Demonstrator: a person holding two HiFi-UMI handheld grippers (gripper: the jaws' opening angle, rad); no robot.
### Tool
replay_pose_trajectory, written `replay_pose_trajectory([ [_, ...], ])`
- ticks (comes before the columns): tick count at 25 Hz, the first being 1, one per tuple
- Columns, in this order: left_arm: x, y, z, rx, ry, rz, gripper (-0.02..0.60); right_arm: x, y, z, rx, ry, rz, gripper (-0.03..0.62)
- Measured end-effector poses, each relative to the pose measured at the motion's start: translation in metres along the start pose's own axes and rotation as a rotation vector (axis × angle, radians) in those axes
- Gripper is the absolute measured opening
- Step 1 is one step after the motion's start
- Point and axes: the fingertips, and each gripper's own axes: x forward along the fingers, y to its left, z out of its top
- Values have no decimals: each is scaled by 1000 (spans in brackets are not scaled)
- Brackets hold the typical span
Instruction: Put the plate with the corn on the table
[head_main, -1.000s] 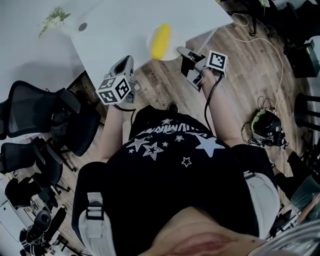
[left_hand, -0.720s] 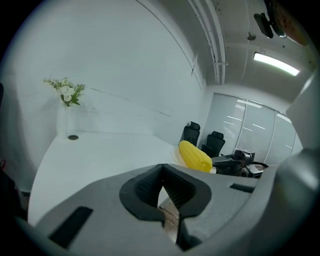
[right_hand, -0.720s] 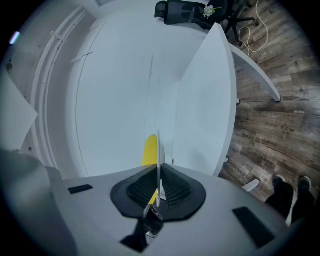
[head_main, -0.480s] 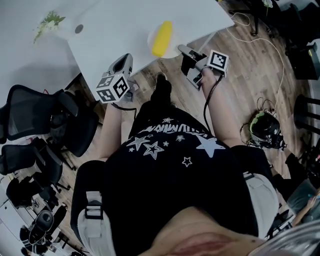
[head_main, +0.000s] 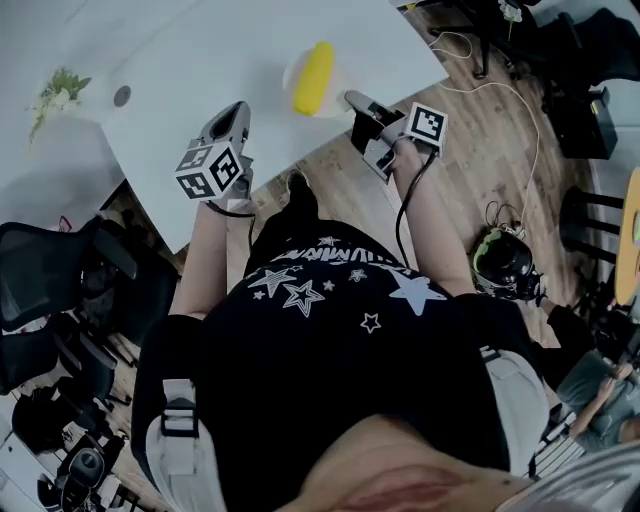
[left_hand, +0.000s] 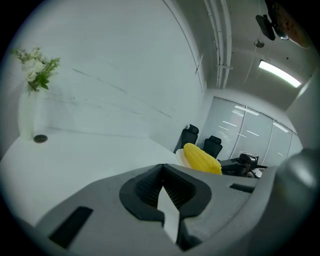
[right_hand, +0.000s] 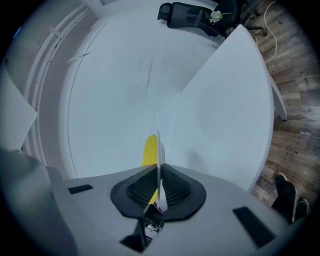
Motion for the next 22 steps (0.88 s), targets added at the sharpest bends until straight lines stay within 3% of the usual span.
replay_pose_trajectory([
  [6, 24, 18, 38, 26, -44, -3, 6, 27, 12, 37, -6, -23, 17, 25],
  [14, 51, 73, 91, 21, -104, 30, 8, 95, 17, 82, 5, -16, 10, 23],
  [22, 76, 107, 104, -2, -94, 35, 6, 143, 23, 109, -12, -21, -10, 23],
])
